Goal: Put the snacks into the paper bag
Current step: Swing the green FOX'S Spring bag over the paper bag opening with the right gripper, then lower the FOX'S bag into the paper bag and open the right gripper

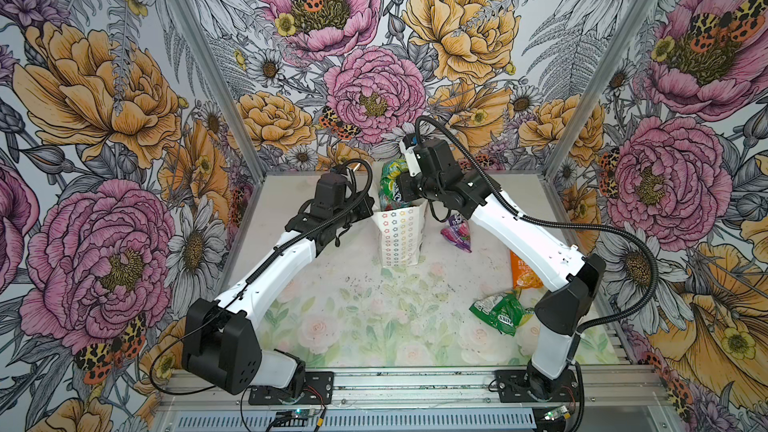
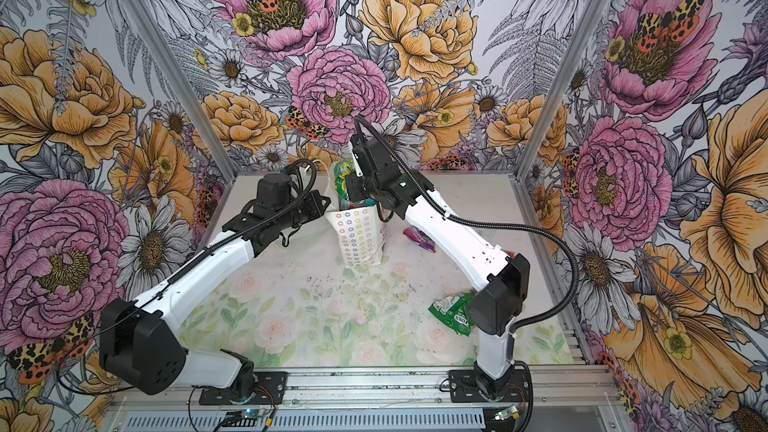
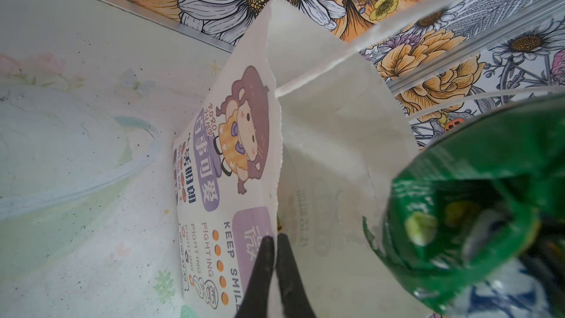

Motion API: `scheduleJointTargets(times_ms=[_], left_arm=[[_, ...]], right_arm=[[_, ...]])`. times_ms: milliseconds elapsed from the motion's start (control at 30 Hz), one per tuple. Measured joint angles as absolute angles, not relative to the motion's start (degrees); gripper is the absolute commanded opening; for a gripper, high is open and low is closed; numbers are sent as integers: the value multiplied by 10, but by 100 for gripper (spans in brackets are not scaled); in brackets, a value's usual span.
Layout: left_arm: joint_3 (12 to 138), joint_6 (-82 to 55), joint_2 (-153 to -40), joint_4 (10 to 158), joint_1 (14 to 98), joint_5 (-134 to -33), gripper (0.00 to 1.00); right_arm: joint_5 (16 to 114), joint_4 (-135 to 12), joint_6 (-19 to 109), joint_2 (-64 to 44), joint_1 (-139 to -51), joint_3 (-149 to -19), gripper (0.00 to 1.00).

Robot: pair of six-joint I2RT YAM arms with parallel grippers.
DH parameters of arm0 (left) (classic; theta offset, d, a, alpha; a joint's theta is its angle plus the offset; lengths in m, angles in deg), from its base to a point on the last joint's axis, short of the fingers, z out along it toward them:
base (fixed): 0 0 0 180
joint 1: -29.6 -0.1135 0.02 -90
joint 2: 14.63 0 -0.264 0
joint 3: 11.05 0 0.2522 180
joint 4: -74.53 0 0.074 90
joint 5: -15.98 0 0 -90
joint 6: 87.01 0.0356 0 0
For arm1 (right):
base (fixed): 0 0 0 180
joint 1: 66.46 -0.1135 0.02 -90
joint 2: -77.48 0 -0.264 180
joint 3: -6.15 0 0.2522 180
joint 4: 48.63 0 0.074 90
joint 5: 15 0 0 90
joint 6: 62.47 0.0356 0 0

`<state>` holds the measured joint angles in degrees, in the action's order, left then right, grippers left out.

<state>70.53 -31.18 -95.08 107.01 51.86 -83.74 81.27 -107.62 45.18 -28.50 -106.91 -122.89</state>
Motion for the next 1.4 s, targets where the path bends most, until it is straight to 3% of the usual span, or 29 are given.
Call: scheduleJointTargets(times_ms=[1133, 1400], left_arm=[[705, -312, -950, 1071, 519, -835, 0], [705, -312, -950, 1071, 519, -835, 0]], right_arm=[[825, -1313, 432, -396, -1095, -1423, 0], [825, -1338, 433, -396, -1096, -1435, 11]])
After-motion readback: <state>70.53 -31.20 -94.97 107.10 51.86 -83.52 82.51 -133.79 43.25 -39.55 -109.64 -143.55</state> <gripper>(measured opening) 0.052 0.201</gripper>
